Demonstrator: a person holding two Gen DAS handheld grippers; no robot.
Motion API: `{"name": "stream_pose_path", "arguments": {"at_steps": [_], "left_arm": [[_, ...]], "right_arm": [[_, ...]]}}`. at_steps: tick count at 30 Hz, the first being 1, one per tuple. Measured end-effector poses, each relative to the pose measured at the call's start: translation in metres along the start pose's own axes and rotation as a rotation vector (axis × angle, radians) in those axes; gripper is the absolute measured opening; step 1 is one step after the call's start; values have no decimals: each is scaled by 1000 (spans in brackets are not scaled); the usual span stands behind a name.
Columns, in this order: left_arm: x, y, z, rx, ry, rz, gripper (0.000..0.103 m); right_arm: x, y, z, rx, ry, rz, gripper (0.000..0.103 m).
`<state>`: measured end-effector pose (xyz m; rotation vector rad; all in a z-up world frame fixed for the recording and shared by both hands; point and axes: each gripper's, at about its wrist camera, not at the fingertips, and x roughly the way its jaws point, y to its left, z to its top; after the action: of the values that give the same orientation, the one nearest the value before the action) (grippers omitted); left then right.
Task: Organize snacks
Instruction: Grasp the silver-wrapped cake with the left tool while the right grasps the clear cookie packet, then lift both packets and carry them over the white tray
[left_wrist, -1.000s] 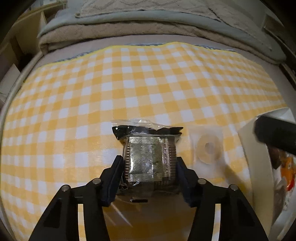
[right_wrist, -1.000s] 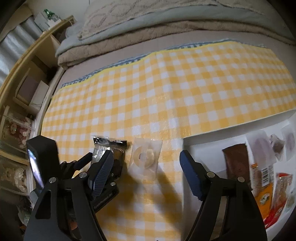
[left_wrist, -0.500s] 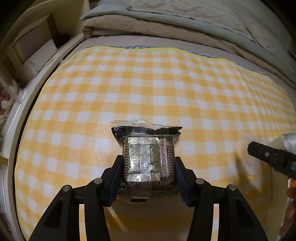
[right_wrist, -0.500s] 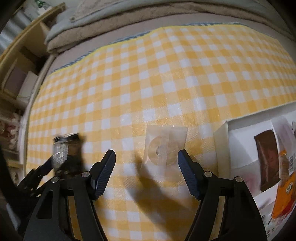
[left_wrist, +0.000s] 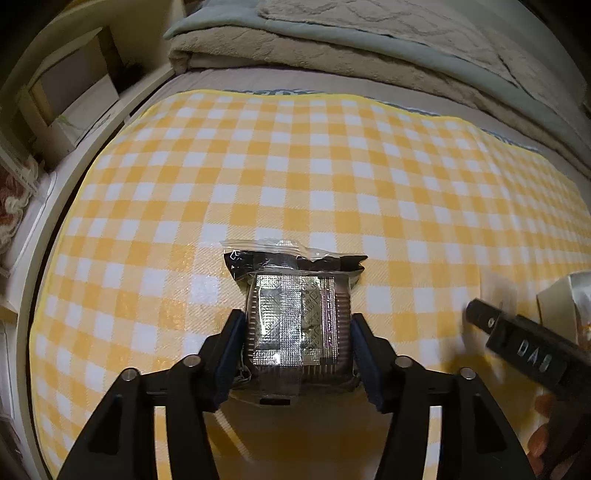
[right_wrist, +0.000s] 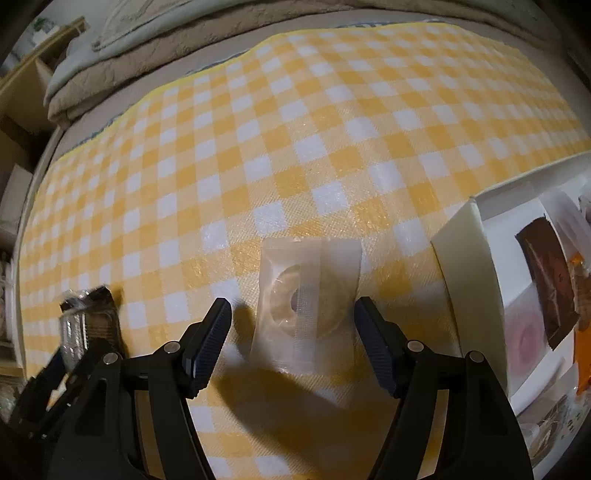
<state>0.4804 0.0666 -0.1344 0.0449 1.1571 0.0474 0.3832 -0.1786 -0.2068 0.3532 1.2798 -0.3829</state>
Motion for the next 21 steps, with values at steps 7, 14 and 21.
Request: {"name": "stream_pose_path", "arguments": {"at_steps": [7, 14, 21], "left_arm": [[21, 16, 6, -155, 29, -47, 70], [19, 16, 9, -170, 19, -46, 55], [-9, 8, 10, -178, -28, -71, 53]], "right_arm": [[6, 23, -8, -125, 13, -52, 67], [9, 52, -32, -207, -12, -58, 51], [-14, 61, -41, -259, -6, 19, 41]]}}
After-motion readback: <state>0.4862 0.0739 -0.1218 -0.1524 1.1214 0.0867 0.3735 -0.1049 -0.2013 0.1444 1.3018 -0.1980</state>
